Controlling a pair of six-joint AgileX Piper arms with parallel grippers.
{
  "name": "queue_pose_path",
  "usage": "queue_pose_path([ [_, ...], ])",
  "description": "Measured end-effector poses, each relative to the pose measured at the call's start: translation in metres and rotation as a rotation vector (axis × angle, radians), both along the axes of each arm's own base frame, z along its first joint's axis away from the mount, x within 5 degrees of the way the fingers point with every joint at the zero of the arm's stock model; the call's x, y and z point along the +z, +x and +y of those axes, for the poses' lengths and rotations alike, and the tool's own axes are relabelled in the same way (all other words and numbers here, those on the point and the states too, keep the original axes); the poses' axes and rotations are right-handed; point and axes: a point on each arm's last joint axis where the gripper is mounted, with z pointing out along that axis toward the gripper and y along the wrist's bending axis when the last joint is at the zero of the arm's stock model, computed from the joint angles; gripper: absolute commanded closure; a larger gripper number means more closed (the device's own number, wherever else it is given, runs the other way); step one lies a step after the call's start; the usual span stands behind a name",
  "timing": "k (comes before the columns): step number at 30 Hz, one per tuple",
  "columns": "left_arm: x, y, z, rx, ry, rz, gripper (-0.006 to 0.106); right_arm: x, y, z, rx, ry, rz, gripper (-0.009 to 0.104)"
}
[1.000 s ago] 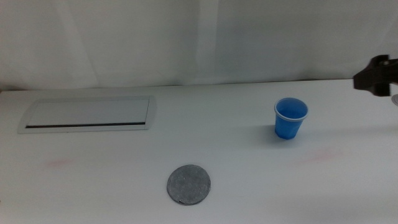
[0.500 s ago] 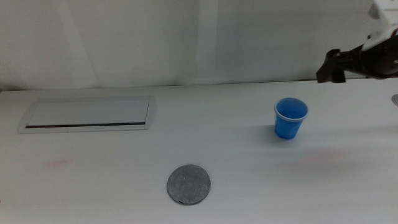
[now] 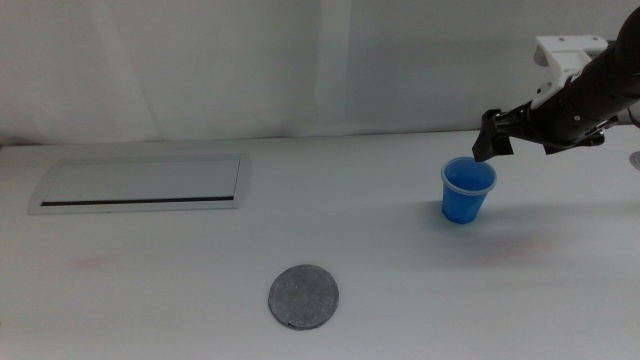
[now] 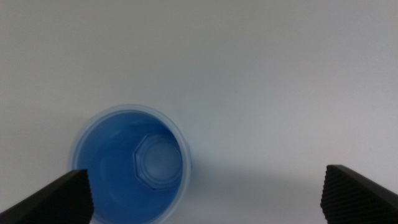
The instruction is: Place an empty cup on a cup mat.
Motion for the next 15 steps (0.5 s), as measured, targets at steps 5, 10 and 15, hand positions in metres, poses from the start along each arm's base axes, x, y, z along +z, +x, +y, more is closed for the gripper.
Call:
queue_pose_path([
  [5, 0.0, 0.0, 0.0, 0.0, 0.0, 0.0, 0.103, -0.016, 0.004, 0.001, 0.001, -0.011, 0.048, -0.008],
  [10, 0.0, 0.0, 0.0, 0.0, 0.0, 0.0, 0.103, -0.033, 0.006, 0.007, 0.024, -0.059, 0.082, -0.008],
  [15, 0.0, 0.0, 0.0, 0.0, 0.0, 0.0, 0.103, -0.047, 0.01, 0.009, 0.016, -0.075, 0.099, -0.008],
])
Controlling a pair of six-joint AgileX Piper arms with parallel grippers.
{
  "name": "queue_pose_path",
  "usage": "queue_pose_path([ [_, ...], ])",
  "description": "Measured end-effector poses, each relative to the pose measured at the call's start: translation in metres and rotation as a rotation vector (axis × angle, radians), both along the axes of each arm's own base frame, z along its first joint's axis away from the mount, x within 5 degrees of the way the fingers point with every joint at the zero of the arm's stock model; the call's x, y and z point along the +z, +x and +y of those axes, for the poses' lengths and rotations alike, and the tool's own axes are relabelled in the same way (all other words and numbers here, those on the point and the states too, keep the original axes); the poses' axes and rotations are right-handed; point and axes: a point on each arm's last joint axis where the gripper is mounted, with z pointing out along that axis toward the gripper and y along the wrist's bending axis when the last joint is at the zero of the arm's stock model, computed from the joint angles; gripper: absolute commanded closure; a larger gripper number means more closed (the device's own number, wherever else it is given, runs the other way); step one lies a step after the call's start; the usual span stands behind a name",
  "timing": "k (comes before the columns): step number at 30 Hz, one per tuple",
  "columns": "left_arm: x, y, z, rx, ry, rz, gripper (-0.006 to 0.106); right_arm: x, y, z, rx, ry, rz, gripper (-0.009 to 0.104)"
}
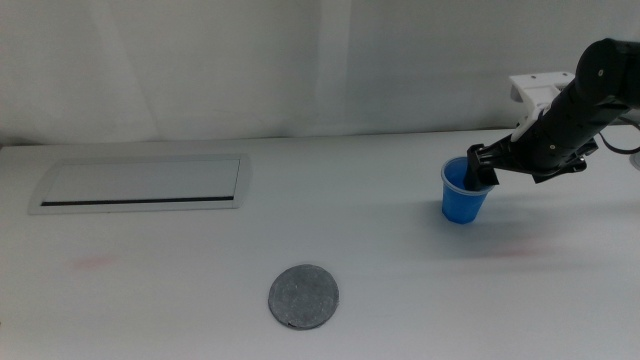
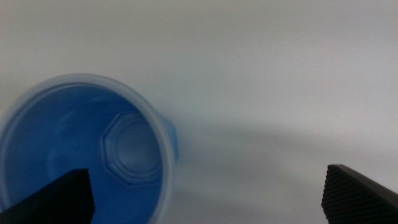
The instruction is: Place an empty cup on a cup mat.
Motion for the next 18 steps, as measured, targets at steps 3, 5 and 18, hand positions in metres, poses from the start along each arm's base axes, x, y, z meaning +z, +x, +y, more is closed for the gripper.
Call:
queue_pose_path([
  [3, 0.0, 0.0, 0.0, 0.0, 0.0, 0.0, 0.103, -0.006, 0.002, 0.0, -0.003, -0.002, 0.004, -0.006],
  [5, 0.0, 0.0, 0.0, 0.0, 0.0, 0.0, 0.103, -0.009, 0.003, 0.0, -0.005, -0.002, 0.005, -0.003],
  [18, 0.0, 0.0, 0.0, 0.0, 0.0, 0.0, 0.103, -0.017, 0.006, 0.004, -0.035, 0.041, 0.017, 0.097],
])
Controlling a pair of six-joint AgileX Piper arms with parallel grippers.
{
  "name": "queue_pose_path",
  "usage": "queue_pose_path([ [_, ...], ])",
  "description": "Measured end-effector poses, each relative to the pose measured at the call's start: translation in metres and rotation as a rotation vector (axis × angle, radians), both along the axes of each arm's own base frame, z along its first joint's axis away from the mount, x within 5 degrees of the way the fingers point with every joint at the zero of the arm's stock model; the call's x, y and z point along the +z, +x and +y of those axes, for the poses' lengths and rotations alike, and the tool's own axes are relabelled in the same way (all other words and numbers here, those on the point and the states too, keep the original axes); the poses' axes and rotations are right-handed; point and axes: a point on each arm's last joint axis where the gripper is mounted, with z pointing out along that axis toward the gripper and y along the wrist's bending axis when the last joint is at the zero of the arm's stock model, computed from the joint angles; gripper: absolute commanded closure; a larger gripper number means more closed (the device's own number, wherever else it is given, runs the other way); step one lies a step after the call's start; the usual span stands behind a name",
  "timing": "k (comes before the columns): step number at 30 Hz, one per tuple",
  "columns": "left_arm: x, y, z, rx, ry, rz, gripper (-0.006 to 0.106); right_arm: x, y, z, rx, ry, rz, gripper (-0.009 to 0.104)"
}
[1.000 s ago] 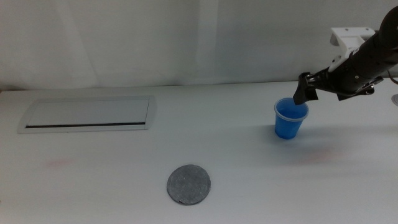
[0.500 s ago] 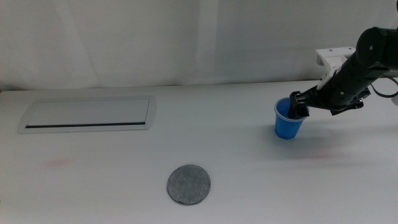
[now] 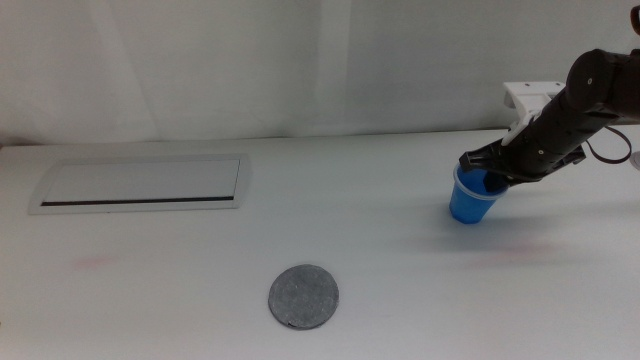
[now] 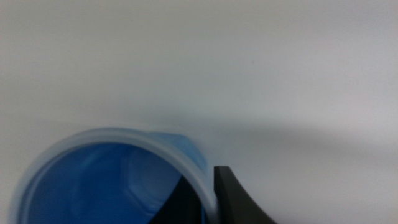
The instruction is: Place an empty cup on a cup mat.
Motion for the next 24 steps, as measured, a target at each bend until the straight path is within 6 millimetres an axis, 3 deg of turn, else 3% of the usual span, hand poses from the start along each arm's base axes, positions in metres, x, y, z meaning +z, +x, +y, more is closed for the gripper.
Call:
queue_pose_path([
  [7, 0.0, 0.0, 0.0, 0.0, 0.0, 0.0, 0.103, 0.013, 0.004, 0.004, -0.004, 0.031, -0.008, 0.098],
  [12, 0.0, 0.0, 0.0, 0.0, 0.0, 0.0, 0.103, 0.049, 0.001, 0.014, 0.033, 0.05, -0.062, 0.098],
  [18, 0.0, 0.0, 0.0, 0.0, 0.0, 0.0, 0.103, 0.087, -0.028, 0.055, 0.166, 0.08, -0.099, 0.098],
  [24, 0.0, 0.0, 0.0, 0.0, 0.0, 0.0, 0.103, 0.092, -0.061, 0.11, 0.314, 0.105, -0.077, 0.098],
])
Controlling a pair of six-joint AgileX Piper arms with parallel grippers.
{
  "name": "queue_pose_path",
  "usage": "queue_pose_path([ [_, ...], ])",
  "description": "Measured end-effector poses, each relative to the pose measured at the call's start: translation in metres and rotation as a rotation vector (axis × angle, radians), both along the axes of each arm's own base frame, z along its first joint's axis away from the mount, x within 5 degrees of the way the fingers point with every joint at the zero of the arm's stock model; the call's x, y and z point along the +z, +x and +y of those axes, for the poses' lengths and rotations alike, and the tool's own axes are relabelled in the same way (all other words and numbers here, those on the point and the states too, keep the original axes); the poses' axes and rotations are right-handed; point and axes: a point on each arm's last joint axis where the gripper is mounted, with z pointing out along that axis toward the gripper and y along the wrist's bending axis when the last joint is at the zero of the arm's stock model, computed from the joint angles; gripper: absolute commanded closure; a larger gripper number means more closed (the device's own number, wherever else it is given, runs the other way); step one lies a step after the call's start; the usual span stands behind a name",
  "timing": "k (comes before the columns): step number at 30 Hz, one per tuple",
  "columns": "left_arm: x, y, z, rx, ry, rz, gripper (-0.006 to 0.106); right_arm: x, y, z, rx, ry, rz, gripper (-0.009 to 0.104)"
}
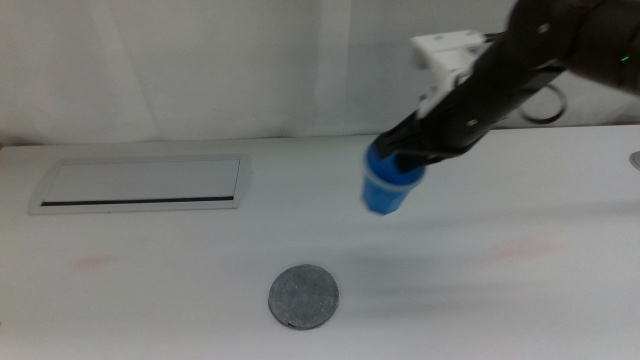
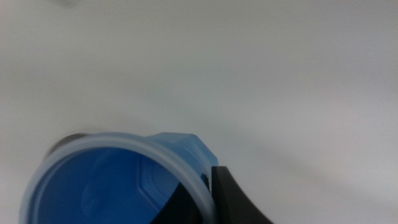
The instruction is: Place an empty cup on a cup mat.
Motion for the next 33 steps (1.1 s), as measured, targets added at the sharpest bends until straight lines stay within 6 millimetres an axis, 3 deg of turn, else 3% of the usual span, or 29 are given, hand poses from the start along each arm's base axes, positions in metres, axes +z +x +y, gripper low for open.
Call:
queue_pose_path([
  [6, 0.0, 0.0, 0.0, 0.0, 0.0, 0.0, 0.103, -0.003, -0.032, 0.051, 0.119, 0.019, 0.002, 0.098],
  [13, 0.0, 0.0, 0.0, 0.0, 0.0, 0.0, 0.103, -0.034, -0.051, 0.091, 0.181, 0.003, 0.044, 0.098],
  [19, 0.0, 0.0, 0.0, 0.0, 0.0, 0.0, 0.103, -0.058, -0.056, 0.105, 0.197, -0.025, 0.082, 0.098],
  [33, 0.0, 0.0, 0.0, 0.0, 0.0, 0.0, 0.103, -0.085, -0.052, 0.106, 0.183, -0.093, 0.12, 0.098],
])
